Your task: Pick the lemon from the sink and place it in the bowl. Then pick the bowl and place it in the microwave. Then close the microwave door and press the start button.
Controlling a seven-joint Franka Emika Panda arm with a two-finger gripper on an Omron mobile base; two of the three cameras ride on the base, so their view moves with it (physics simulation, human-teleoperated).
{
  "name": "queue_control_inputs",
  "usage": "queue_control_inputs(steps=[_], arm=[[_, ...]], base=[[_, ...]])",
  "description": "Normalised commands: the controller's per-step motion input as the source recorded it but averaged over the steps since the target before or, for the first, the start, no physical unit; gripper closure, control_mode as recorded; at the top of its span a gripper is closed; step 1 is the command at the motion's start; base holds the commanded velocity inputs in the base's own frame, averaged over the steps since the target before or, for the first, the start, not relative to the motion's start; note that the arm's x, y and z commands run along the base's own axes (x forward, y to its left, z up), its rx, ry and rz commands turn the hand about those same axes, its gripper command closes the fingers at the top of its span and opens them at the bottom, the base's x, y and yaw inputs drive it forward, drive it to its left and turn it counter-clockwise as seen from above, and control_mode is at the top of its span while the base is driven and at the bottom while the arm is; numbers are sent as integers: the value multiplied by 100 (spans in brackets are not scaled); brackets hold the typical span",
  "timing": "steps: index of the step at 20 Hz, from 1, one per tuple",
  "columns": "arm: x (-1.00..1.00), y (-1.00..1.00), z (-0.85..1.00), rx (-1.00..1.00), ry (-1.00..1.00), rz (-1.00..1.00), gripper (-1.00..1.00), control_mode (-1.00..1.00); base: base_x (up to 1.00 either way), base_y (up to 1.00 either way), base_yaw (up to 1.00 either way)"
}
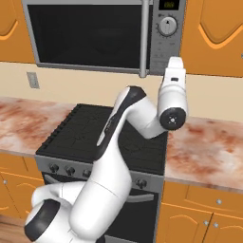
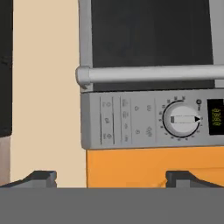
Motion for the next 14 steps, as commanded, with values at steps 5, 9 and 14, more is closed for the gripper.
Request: queue_control_inputs(steps=[5,9,14], arm=[[34,36,0,0,0,7,100,-100],[34,3,17,1,0,0,100,-100],[62,1,2,0,0,-1,100,-100]], base=[[0,0,0],[0,0,0],[0,0,0]])
